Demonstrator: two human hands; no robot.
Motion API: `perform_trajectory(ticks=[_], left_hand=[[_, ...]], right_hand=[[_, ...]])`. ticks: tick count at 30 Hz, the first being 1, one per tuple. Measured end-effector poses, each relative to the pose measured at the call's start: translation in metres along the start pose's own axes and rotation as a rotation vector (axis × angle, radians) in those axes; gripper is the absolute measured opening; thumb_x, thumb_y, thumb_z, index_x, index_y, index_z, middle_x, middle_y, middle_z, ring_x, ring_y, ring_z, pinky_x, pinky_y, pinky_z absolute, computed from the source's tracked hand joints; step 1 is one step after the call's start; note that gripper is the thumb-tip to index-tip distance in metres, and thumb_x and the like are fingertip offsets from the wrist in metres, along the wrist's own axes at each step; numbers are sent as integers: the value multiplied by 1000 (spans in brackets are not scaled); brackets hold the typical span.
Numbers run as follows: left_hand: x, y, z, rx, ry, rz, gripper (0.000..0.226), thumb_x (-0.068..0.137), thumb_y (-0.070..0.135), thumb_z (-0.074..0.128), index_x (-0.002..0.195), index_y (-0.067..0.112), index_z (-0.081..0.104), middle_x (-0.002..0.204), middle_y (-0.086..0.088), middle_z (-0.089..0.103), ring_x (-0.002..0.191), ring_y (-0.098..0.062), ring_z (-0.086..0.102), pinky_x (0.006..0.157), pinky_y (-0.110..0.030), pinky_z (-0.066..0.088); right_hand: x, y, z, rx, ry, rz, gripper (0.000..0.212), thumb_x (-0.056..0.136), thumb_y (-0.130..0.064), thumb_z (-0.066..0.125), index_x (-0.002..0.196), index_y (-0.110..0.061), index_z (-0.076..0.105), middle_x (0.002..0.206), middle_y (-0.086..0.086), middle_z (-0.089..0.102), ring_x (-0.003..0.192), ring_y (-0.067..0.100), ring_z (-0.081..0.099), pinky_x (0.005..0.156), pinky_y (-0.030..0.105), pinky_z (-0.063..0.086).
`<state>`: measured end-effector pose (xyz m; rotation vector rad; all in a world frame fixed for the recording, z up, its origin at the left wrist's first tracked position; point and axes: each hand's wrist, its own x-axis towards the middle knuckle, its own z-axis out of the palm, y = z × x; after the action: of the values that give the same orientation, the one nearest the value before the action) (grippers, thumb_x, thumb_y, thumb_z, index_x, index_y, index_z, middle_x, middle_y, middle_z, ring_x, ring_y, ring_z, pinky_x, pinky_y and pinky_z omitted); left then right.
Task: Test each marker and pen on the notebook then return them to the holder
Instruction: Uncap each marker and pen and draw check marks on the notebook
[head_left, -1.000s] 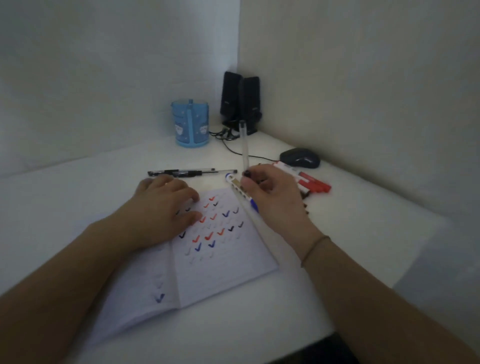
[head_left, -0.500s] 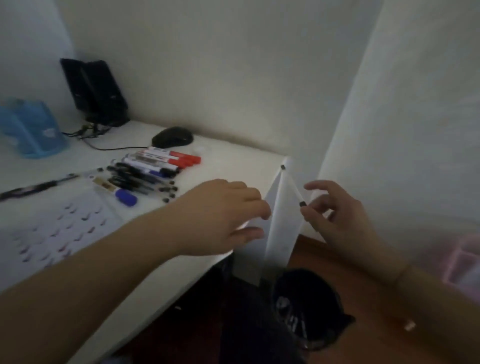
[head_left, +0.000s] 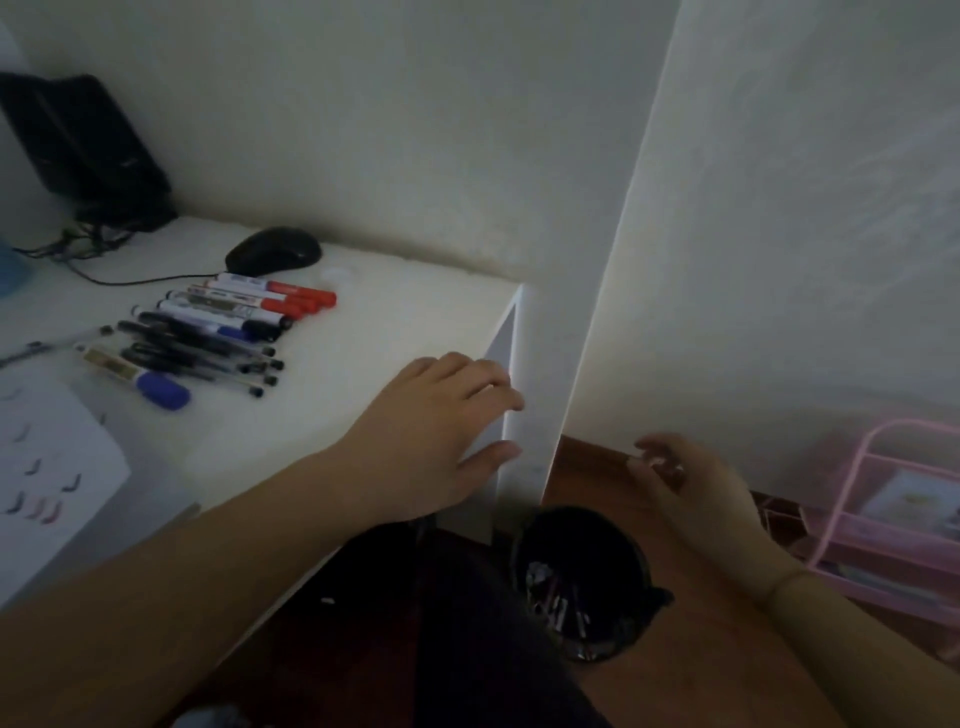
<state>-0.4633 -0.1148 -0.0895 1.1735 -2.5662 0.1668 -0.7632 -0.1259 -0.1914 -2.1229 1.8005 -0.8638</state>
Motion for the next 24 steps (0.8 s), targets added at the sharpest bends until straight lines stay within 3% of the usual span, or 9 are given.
perform_trajectory(ticks=[4, 10, 17, 22, 24], left_hand=[[-6, -11, -1, -83, 22, -134, 42, 91, 53, 42, 120, 25, 54, 128, 6, 48, 115, -14, 46, 94, -37, 43], [-34, -33, -24, 9, 15, -194, 43, 92, 51, 43, 122, 21, 55, 137, -1, 44, 122, -23, 44, 98, -41, 40], [-116, -69, -66, 114, -113, -525, 62, 89, 65, 25, 142, 32, 29, 155, 7, 20, 140, -17, 21, 114, -43, 25], [-178, -79, -94, 103, -70, -747, 74, 85, 71, 17, 144, 29, 29, 155, 6, 22, 139, -16, 26, 113, -40, 27], [-201, -81, -107, 159, -103, -813, 78, 84, 73, 8, 144, 29, 30, 151, 7, 32, 135, -15, 34, 110, -38, 32]], right_hand=[[19, -27, 2, 116, 71, -62, 17, 85, -32, 66, 100, -26, 63, 83, -17, 62, 82, 14, 61, 69, 35, 50], [34, -94, 7, 280, 87, -230, 27, 80, -49, 51, 98, -31, 61, 85, -15, 63, 82, 10, 60, 64, 16, 41], [45, -206, 32, 440, 119, -563, 21, 86, -33, 56, 94, -18, 67, 86, -11, 63, 81, 0, 55, 75, 9, 40], [52, -289, 65, 512, 61, -776, 16, 87, -30, 57, 91, -18, 68, 88, -11, 64, 83, 3, 56, 76, 11, 41], [59, -324, 77, 506, 37, -825, 19, 87, -33, 56, 93, -20, 67, 91, -15, 59, 84, 2, 54, 76, 12, 41]])
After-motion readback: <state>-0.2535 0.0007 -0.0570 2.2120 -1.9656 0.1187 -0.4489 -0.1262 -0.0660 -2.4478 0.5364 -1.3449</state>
